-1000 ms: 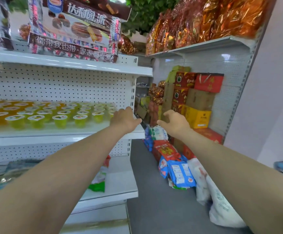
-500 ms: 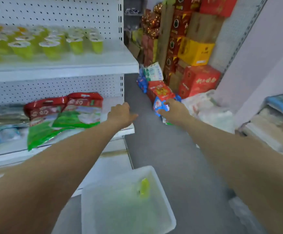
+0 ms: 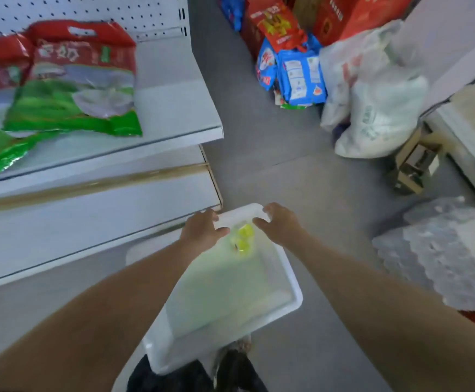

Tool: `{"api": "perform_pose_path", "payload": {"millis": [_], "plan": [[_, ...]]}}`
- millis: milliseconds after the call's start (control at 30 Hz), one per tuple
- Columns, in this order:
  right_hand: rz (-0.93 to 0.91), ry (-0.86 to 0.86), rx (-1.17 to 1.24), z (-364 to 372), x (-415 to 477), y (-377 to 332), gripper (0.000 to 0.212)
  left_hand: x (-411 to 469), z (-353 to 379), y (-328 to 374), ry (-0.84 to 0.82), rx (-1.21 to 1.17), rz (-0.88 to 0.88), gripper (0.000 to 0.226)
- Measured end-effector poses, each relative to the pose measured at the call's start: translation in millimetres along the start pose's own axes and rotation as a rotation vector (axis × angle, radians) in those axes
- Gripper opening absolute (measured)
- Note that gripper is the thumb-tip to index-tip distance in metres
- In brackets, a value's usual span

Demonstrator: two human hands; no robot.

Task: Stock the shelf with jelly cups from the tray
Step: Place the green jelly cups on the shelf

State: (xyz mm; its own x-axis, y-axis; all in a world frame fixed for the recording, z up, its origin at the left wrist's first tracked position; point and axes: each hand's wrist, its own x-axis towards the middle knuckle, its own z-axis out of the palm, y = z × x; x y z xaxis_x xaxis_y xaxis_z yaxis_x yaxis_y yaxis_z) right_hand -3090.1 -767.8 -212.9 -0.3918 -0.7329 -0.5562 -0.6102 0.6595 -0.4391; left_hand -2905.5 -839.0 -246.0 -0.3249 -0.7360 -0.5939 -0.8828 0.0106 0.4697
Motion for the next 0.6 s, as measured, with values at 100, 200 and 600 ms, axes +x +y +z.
{"api": "perform_pose_path", "payload": {"millis": [100,200,600], "plan": [[0.074,-0.081,0.035,35.4,22.5,20.3,0.049,19.1,43.5,-19.3,-0.079,-0.093,-0.066,0.055],[0.128,-0.12,0.067,66.0,45.2,33.5,0.05,35.5,81.8,-34.9,-0.137,-0.171,-0.114,0.057],[0.24,-0.108,0.219,138.8,108.7,54.2,0.057,95.5,161.7,-55.9,-0.226,-0.399,-0.209,0.07]]}}
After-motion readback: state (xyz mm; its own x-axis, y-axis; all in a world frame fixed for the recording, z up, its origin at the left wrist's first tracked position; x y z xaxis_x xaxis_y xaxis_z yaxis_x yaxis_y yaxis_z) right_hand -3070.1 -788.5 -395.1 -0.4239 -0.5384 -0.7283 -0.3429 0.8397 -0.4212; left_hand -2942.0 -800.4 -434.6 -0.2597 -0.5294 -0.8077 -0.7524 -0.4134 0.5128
